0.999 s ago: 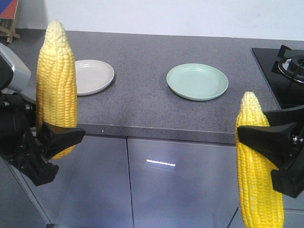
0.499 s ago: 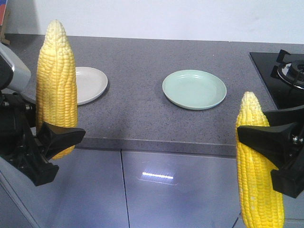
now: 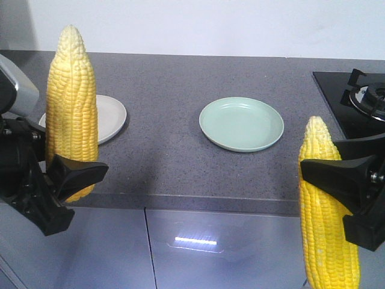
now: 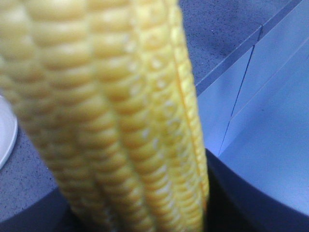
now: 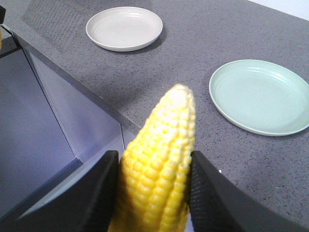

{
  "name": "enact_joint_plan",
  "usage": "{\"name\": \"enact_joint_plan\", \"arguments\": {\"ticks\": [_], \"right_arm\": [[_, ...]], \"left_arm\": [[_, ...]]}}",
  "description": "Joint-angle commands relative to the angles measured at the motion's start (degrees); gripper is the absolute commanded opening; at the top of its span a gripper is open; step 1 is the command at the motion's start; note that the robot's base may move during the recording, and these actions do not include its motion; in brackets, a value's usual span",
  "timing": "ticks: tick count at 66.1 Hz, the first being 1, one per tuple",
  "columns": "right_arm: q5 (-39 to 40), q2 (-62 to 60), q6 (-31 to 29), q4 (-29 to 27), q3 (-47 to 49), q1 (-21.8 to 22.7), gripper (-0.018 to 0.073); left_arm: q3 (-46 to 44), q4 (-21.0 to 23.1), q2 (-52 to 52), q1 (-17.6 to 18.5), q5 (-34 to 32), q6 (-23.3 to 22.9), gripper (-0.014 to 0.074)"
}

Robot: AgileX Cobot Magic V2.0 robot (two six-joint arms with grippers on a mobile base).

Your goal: Distribute corn equally

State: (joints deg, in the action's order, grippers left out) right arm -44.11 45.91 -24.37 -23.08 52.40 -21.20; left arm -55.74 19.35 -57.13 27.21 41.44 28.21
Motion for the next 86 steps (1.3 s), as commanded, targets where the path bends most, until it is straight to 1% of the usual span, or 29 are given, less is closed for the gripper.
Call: {"name": "enact_joint_plan", "arguments": {"ticks": [1, 86], "right_arm": [[3.67, -0.28, -0.43, -0.86, 1.44, 0.25, 0.0151], [3.67, -0.28, -0.43, -0.86, 1.44, 0.25, 0.0151]], "left_arm": [[-1.41, 1.09, 1.03, 0.04, -3.38, -0.06, 0.0291], [-1.41, 1.09, 1.03, 0.04, -3.38, -0.06, 0.0291]]}}
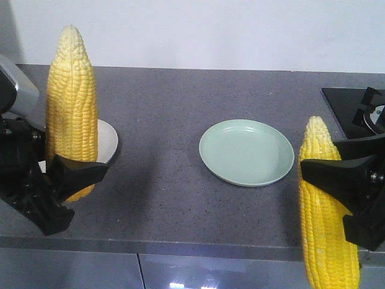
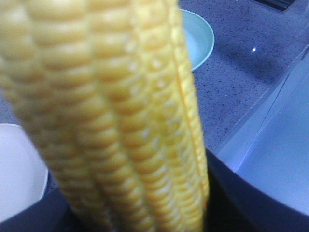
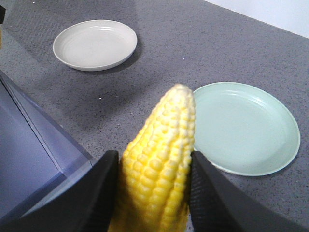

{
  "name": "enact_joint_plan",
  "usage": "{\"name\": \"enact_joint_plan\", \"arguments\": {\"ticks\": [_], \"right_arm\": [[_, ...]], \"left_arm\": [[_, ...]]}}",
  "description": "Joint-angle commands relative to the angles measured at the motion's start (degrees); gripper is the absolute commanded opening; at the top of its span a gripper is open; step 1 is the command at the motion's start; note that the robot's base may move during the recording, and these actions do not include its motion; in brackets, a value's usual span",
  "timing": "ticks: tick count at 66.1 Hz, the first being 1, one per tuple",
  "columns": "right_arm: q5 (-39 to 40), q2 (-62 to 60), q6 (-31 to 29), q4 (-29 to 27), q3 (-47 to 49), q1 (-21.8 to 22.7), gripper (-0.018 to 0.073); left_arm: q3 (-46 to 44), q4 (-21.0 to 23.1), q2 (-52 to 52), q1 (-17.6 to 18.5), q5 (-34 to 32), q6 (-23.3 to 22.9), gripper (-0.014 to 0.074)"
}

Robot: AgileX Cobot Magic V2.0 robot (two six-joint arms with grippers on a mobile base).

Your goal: Distribute corn equally

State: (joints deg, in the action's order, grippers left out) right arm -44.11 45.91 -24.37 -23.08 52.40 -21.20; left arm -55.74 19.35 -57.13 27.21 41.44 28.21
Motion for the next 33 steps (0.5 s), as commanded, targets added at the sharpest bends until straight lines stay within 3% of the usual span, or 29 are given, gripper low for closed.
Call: {"name": "enact_joint_plan", "arguments": {"ticks": [1, 33], "right_arm": [[3.67, -0.28, -0.43, -0.86, 1.44, 0.25, 0.0151], [3.67, -0.28, -0.43, -0.86, 1.44, 0.25, 0.0151]], "left_arm": [[-1.41, 1.09, 1.03, 0.04, -3.38, -0.06, 0.0291], [-1.41, 1.09, 1.03, 0.04, -3.38, -0.06, 0.0291]]}}
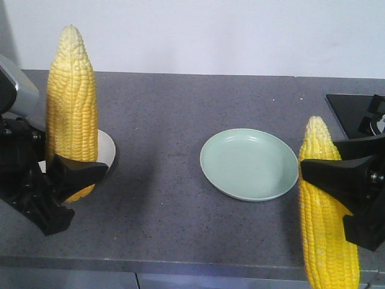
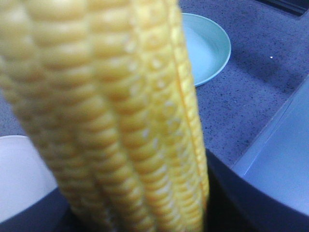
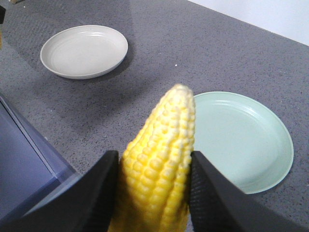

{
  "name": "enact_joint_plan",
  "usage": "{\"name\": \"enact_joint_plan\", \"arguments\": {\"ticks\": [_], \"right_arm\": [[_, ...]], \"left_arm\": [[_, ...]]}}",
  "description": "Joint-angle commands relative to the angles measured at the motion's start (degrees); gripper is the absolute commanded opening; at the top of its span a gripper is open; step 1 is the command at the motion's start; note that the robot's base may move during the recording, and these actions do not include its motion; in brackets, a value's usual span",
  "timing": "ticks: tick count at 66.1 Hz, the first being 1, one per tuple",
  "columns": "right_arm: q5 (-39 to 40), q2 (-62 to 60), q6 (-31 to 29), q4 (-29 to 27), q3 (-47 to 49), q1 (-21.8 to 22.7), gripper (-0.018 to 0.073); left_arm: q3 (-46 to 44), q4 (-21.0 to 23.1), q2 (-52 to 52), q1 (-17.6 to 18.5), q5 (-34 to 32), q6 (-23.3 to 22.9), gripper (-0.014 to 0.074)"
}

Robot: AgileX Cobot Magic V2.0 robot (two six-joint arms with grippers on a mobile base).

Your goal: Distribute corn equally

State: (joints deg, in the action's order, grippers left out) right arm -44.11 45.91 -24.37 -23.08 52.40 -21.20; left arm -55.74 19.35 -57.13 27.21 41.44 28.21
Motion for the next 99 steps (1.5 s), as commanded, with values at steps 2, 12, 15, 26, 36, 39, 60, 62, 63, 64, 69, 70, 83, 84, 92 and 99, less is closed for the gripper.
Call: {"name": "enact_joint_plan", "arguments": {"ticks": [2, 12, 15, 26, 36, 39, 60, 62, 63, 64, 69, 70, 83, 84, 92, 99], "right_arm": [[3.67, -0.28, -0.43, -0.86, 1.44, 0.25, 0.0151], [3.67, -0.28, -0.43, -0.86, 1.44, 0.25, 0.0151], [3.67, -0.28, -0.43, -0.86, 1.44, 0.25, 0.0151], [3.67, -0.28, -0.43, -0.86, 1.44, 0.25, 0.0151], [3.67, -0.28, -0.43, -0.86, 1.44, 0.25, 0.0151], [3.67, -0.28, -0.43, -0.86, 1.44, 0.25, 0.0151], [3.67, -0.28, -0.43, -0.86, 1.44, 0.25, 0.0151], [3.67, -0.28, -0.43, -0.86, 1.44, 0.25, 0.0151], [3.67, -0.28, -0.43, -0.86, 1.44, 0.25, 0.0151], [3.67, -0.28, -0.43, -0.86, 1.44, 0.25, 0.0151], [3.67, -0.28, -0.43, -0.86, 1.44, 0.25, 0.0151], [3.67, -0.28, -0.43, -0.86, 1.44, 0.25, 0.0151], [3.67, -0.28, -0.43, -0.86, 1.44, 0.25, 0.0151], [3.67, -0.28, -0.43, -0.86, 1.44, 0.25, 0.0151], [3.67, -0.28, -0.43, -0.86, 1.44, 0.25, 0.0151], [3.67, -0.28, -0.43, -0.86, 1.44, 0.25, 0.0151]], "left_arm": [[-1.41, 1.09, 1.03, 0.04, -3.38, -0.06, 0.0291], [-1.41, 1.09, 1.03, 0.04, -3.38, -0.06, 0.0291], [-1.41, 1.09, 1.03, 0.04, -3.38, -0.06, 0.0291], [-1.41, 1.09, 1.03, 0.04, -3.38, -0.06, 0.0291], [-1.41, 1.09, 1.03, 0.04, -3.38, -0.06, 0.0291], [-1.41, 1.09, 1.03, 0.04, -3.38, -0.06, 0.0291], [-1.41, 1.09, 1.03, 0.04, -3.38, -0.06, 0.0291], [-1.41, 1.09, 1.03, 0.04, -3.38, -0.06, 0.0291], [-1.41, 1.09, 1.03, 0.04, -3.38, -0.06, 0.0291], [-1.41, 1.09, 1.03, 0.04, -3.38, -0.06, 0.0291], [-1.41, 1.09, 1.03, 0.04, -3.38, -0.06, 0.0291], [-1.41, 1.09, 1.03, 0.04, -3.38, -0.06, 0.0291], [-1.41, 1.09, 1.03, 0.04, -3.38, -0.06, 0.0291], [-1.41, 1.09, 1.03, 0.04, -3.38, -0.06, 0.0291], [-1.41, 1.09, 1.03, 0.04, -3.38, -0.06, 0.0291], [-1.41, 1.09, 1.03, 0.04, -3.38, -0.06, 0.0291]]}}
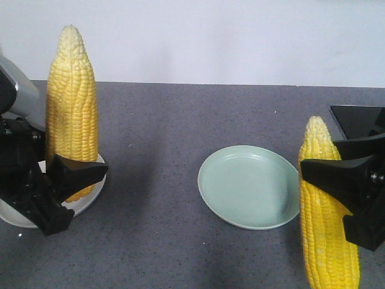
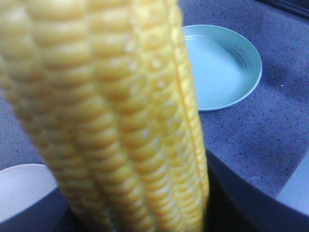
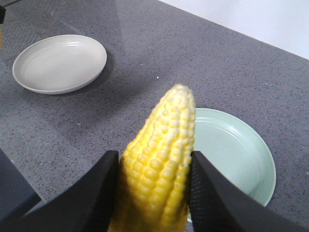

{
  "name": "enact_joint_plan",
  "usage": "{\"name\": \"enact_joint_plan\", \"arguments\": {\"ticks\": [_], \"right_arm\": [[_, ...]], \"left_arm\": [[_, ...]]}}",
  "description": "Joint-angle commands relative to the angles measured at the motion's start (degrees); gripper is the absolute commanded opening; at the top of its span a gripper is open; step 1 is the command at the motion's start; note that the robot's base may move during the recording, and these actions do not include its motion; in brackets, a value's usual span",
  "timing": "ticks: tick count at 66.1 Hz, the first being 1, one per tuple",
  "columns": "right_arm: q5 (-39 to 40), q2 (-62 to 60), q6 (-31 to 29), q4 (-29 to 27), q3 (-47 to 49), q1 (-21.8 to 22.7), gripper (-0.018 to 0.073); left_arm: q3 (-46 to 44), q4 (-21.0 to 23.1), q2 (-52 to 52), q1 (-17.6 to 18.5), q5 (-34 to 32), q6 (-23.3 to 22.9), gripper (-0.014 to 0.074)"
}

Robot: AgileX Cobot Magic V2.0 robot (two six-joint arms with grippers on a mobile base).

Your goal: Distribute corn equally

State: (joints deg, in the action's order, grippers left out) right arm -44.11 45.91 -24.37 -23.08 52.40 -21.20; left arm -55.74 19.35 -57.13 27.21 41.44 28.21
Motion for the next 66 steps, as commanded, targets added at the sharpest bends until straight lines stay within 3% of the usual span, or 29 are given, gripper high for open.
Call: {"name": "enact_joint_plan", "arguments": {"ticks": [1, 66], "right_arm": [[3.67, -0.28, -0.43, -0.86, 1.44, 0.25, 0.0151], [3.67, -0.28, -0.43, -0.86, 1.44, 0.25, 0.0151]], "left_arm": [[-1.41, 1.09, 1.03, 0.04, -3.38, -0.06, 0.0291], [-1.41, 1.09, 1.03, 0.04, -3.38, -0.06, 0.0291]]}}
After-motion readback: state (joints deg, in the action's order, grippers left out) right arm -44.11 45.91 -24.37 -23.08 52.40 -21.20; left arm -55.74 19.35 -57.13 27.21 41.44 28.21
